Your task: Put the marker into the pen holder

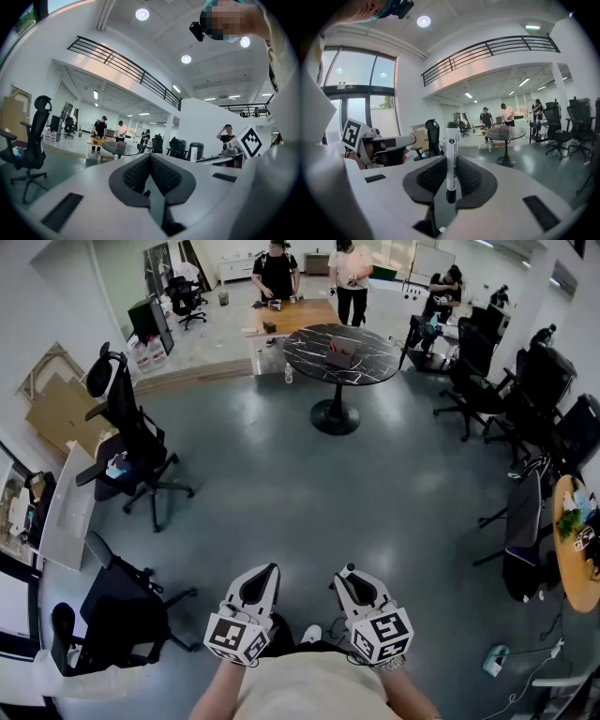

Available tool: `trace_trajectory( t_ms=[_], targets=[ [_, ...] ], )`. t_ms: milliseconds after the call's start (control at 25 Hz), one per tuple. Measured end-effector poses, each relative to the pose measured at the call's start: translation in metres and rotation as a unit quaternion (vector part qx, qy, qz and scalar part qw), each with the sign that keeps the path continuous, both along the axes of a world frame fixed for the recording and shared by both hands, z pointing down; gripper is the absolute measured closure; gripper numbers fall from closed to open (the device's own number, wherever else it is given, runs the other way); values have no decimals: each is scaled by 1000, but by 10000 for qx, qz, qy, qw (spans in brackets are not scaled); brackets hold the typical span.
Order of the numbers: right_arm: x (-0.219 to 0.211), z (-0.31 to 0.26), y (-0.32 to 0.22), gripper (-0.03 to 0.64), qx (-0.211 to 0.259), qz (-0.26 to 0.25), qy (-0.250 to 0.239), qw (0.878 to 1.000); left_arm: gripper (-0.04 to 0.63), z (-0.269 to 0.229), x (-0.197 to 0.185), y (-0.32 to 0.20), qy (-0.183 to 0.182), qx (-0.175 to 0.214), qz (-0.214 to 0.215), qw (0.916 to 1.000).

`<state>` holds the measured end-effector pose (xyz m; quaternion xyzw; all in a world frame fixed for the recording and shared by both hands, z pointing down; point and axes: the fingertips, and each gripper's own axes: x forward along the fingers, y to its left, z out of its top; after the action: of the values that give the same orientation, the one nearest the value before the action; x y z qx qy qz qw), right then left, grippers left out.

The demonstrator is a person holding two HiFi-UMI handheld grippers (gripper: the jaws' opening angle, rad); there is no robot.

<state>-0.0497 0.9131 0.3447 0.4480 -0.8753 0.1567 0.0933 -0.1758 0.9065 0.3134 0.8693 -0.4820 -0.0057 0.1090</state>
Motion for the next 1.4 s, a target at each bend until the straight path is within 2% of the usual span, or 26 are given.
trace_trajectory(
  t_ms=[200, 360, 600, 1000, 1400],
  targets=[
    [5, 1, -27, 543, 99, 215, 205, 9995, 588, 5, 11, -31, -78, 6, 177, 9998],
    [3, 4, -60, 543, 61, 321, 338, 9989, 588, 2, 14, -72, 4, 78, 268, 9996],
    [-5, 3, -118, 543, 31, 401, 564, 9976, 588, 8, 14, -136, 180, -64, 423, 9989],
    [-47, -7, -221, 543, 97, 542, 745, 9957, 588, 12, -15, -235, 232, -118, 772, 9967],
    [-80, -4, -276, 543, -19, 846, 717, 9938, 588, 17, -41, -298, 371, -187, 1095, 9931]
  ],
)
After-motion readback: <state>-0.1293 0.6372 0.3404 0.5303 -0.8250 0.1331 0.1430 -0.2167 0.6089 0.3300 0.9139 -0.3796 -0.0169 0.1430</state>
